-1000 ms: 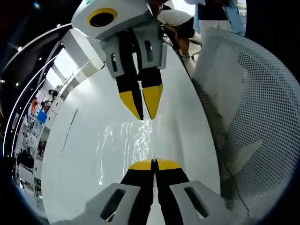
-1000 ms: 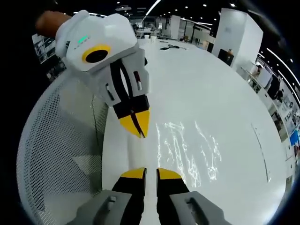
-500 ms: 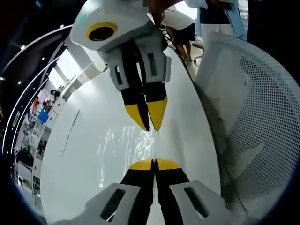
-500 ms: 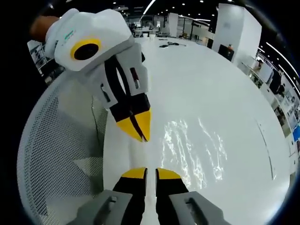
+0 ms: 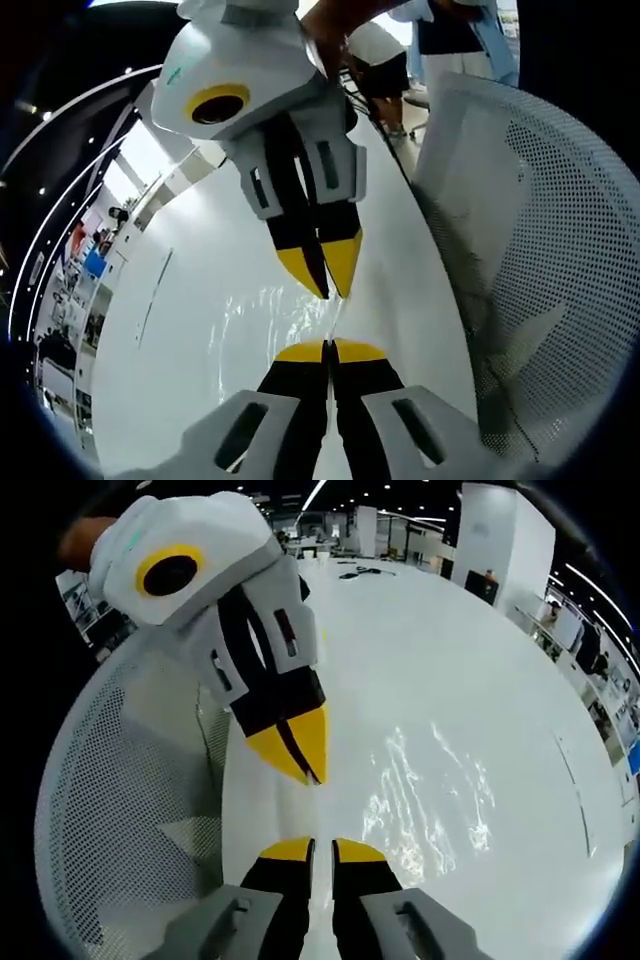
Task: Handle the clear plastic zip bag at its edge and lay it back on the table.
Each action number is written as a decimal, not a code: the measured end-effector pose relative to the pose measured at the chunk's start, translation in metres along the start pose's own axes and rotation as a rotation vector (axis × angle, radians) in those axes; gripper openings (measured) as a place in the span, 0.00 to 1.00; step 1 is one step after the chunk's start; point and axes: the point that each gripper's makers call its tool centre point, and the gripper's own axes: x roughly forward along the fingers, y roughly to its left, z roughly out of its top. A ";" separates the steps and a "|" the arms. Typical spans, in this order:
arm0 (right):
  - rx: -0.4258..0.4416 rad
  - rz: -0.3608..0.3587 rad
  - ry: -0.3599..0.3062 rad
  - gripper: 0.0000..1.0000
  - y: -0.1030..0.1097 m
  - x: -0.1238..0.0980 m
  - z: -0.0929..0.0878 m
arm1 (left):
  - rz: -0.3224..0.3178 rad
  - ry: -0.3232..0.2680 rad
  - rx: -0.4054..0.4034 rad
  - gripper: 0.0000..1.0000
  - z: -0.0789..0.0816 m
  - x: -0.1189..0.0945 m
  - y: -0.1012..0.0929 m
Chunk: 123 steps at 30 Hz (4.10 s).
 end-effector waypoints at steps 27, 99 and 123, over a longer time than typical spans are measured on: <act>0.092 -0.012 0.071 0.00 -0.001 0.009 -0.001 | -0.015 -0.027 0.048 0.13 0.007 -0.005 -0.008; 0.051 -0.513 -0.216 0.00 -0.086 -0.099 0.081 | 0.157 0.113 0.029 0.00 0.011 -0.012 0.033; 0.054 -0.492 -0.185 0.00 -0.079 -0.076 0.053 | 0.150 0.112 0.007 0.00 0.008 -0.004 0.032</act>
